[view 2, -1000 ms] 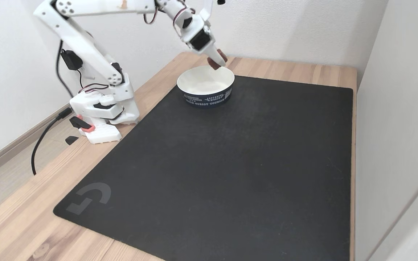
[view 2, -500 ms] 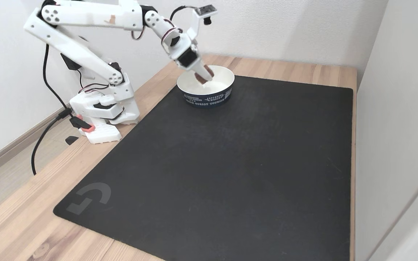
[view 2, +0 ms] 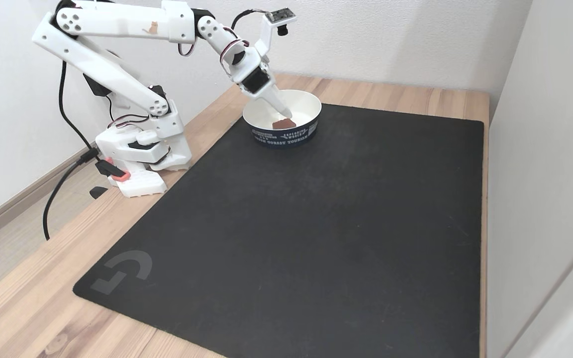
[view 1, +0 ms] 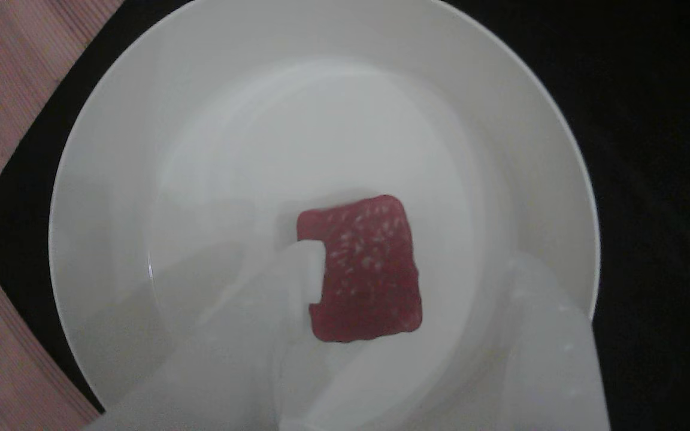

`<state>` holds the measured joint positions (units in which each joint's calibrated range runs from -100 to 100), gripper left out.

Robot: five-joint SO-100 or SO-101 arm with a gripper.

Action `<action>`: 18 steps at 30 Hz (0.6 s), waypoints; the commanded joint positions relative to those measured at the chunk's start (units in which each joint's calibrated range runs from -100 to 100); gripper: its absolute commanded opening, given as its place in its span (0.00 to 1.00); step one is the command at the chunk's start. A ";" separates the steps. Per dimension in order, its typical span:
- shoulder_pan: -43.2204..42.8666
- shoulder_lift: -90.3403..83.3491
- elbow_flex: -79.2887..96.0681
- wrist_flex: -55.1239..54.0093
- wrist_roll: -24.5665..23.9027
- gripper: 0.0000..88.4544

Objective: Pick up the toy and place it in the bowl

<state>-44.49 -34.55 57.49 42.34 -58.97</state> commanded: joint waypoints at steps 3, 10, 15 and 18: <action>0.70 -1.75 -1.56 -1.61 0.41 0.01; 9.15 -12.42 -1.83 -11.09 11.68 0.03; 19.35 -21.09 1.50 -11.35 20.71 0.03; 25.12 -26.76 5.74 -11.35 25.88 0.03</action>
<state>-27.51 -53.96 59.75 32.04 -40.13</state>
